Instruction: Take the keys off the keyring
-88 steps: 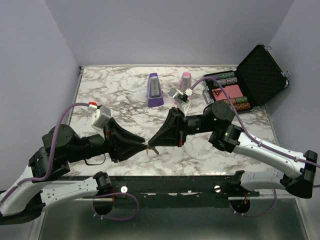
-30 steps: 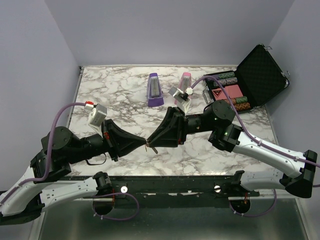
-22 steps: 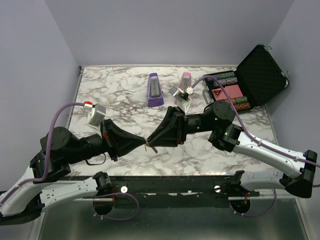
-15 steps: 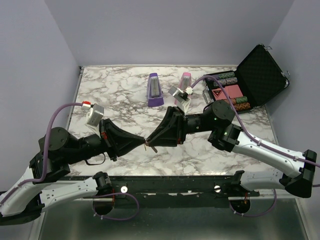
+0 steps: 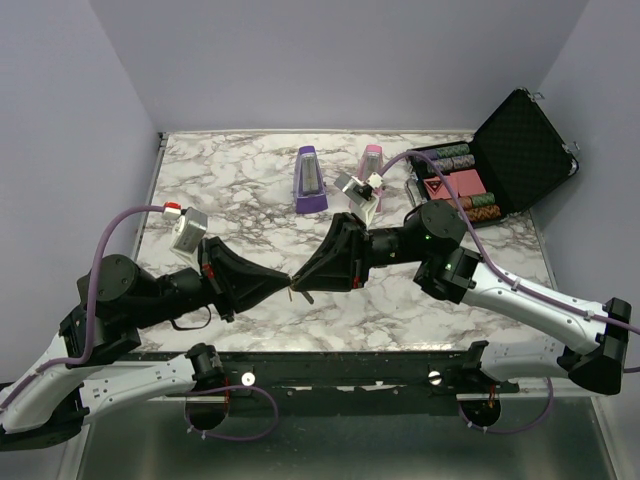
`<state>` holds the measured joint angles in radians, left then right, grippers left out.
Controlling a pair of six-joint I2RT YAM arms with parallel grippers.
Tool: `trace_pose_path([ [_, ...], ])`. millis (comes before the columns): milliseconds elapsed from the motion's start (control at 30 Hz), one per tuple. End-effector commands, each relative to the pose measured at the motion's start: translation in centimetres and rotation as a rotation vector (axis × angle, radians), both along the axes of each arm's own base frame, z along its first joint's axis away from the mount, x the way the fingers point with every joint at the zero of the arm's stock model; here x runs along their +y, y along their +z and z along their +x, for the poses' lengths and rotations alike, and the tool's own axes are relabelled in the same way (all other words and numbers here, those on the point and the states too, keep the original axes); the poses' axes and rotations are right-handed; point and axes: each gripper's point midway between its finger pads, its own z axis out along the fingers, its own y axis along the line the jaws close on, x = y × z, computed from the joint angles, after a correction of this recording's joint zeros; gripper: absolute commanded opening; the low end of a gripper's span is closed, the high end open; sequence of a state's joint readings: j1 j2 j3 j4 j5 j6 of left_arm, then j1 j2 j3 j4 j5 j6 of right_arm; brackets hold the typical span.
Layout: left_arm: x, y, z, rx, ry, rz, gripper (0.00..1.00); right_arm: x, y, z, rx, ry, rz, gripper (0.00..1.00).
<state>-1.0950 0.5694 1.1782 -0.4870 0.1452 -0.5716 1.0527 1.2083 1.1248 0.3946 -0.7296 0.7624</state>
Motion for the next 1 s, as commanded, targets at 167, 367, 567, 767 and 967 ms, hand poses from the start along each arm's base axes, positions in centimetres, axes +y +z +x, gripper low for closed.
trace_pose_path([
  [167,-0.1,0.4,0.1,0.000,0.004,-0.028,0.00,0.2,0.7,0.1,-0.010,-0.004,0.021,0.17],
  [367,-0.1,0.3,0.0,0.004,-0.001,-0.023,0.00,0.2,0.5,0.0,-0.008,-0.002,0.022,0.02],
  [567,-0.1,0.3,-0.1,0.009,-0.006,-0.023,0.00,0.0,0.6,-0.1,-0.010,0.001,0.024,0.01],
  [767,0.2,0.8,-0.1,0.001,-0.001,-0.027,0.26,-0.3,0.5,-0.3,-0.015,0.000,0.027,0.01],
  [967,1.3,2.2,0.1,-0.020,0.040,-0.035,0.59,-0.6,0.7,-0.4,-0.022,-0.004,0.028,0.01],
])
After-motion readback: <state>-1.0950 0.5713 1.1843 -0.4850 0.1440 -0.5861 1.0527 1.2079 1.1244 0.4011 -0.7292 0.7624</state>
